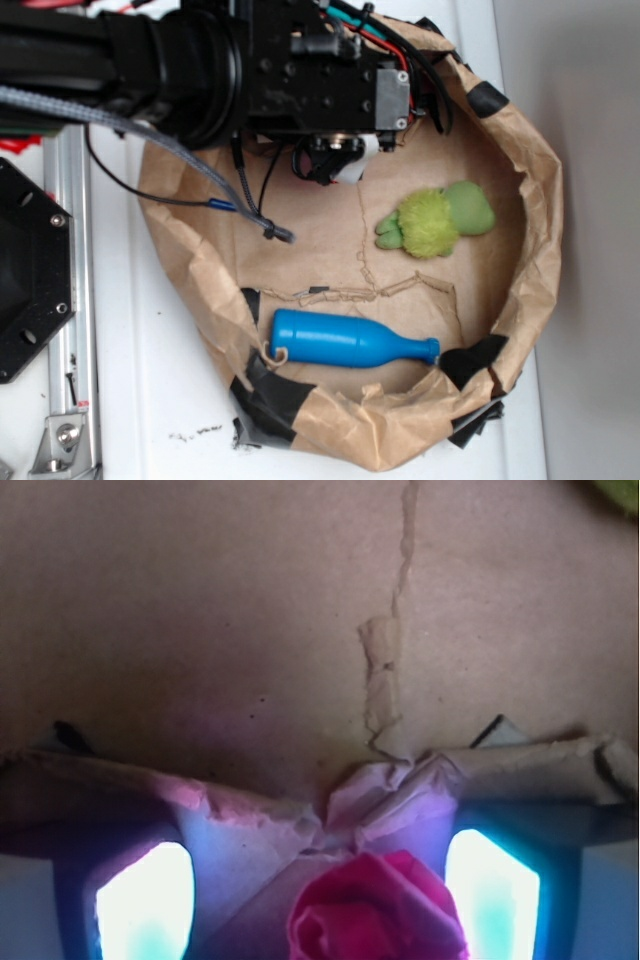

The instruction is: Grab the red paper.

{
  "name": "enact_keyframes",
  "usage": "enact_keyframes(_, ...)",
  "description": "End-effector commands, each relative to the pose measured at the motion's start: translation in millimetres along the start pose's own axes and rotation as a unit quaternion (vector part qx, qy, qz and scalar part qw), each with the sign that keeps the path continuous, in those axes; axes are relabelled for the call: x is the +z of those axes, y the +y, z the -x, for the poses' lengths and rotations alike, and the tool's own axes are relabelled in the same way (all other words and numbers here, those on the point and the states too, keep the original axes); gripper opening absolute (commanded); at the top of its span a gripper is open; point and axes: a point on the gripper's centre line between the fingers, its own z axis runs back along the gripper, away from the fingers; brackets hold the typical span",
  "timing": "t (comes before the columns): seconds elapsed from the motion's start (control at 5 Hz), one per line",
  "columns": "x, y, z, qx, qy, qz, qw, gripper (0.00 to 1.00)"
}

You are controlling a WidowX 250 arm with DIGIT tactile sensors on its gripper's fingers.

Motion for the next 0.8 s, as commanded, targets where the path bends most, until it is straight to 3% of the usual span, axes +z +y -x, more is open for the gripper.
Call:
enact_keyframes(0.0,11,-1,23,0.041,0.051,-0.034,0.997,1.00)
enact_keyframes(0.2,2,-3,31,0.053,0.074,-0.024,0.996,1.00)
enact_keyframes(0.4,6,-2,32,0.082,0.070,-0.037,0.993,0.00)
enact_keyframes(0.6,15,0,29,0.097,0.064,-0.037,0.993,0.00)
